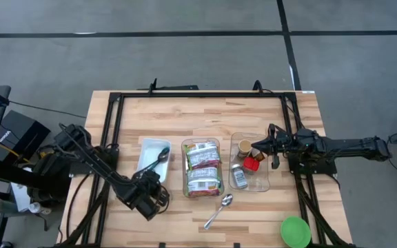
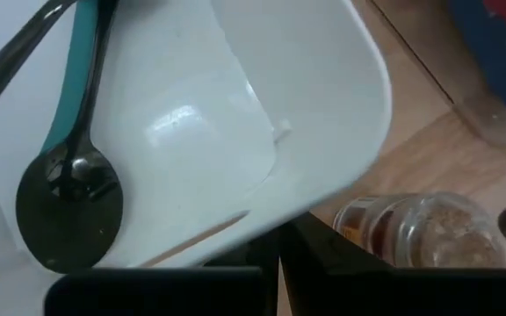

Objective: Pick & Place Food Item
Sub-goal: Adjust the white bin on the table

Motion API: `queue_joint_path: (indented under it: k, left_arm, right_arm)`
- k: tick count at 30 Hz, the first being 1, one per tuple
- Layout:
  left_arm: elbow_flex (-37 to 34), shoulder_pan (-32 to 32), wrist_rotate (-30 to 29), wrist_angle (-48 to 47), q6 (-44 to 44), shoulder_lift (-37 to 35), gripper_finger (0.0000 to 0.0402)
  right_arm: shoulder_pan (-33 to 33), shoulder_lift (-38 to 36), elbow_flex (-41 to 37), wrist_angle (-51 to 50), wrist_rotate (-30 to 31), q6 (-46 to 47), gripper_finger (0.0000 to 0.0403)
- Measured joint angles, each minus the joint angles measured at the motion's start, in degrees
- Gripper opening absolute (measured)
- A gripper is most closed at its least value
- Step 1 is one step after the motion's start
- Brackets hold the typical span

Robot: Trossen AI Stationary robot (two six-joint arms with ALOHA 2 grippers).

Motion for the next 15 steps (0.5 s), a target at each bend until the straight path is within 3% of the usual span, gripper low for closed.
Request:
queue_joint_path:
  k: [7,15]
  left_arm:
    - [0.0,2.9,-0.1,0.0,6.1,-0.3,0.0]
    - [0.0,4.8,-1.1,-0.1,12.4,-5.6,0.0]
  right_arm:
    - [0.0,0.0,0.0,0.0,0.0,0.0,0.0001]
    - [0.0,0.0,0.0,0.0,0.0,0.0,0.0001]
